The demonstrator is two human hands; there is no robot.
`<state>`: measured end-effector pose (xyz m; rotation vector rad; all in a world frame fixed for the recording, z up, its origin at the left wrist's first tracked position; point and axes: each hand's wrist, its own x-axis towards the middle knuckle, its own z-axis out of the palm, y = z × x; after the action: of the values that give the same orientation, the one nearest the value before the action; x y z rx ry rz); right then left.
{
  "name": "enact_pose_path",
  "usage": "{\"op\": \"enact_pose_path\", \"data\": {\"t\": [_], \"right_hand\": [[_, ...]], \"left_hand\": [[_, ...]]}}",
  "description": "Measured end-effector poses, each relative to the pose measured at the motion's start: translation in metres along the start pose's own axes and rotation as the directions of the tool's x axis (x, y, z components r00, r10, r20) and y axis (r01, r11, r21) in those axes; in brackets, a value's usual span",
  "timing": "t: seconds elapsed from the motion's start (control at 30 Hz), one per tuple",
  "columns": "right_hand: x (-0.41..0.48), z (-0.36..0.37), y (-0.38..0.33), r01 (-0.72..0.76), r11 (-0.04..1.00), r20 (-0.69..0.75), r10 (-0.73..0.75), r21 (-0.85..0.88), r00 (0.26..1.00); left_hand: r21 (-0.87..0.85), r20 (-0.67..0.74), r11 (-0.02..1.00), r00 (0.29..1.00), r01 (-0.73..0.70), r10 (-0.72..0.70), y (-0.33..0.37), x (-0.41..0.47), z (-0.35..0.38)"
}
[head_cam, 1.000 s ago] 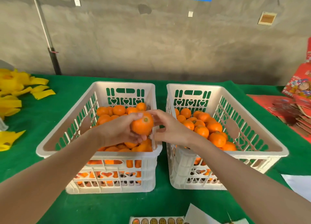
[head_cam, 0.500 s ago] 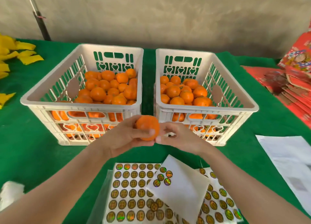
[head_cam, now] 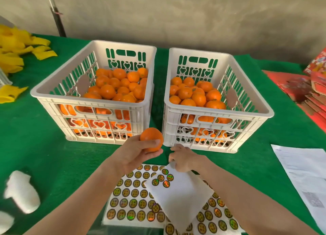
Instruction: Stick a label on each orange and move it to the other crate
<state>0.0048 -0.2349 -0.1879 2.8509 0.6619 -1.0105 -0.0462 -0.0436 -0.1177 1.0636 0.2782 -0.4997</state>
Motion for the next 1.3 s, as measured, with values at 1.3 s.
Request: {"op": "enact_pose_path", "data": {"t": [1.3], "right_hand": [[-0.065, -0.026, 0.027, 0.494, 0.704, -0.590, -0.131, 0.510, 0.797]], "left_hand": [[0.351, 0.207, 0.928, 0.957, 0.123, -0.205, -0.021, 0.048, 0.012]]}}
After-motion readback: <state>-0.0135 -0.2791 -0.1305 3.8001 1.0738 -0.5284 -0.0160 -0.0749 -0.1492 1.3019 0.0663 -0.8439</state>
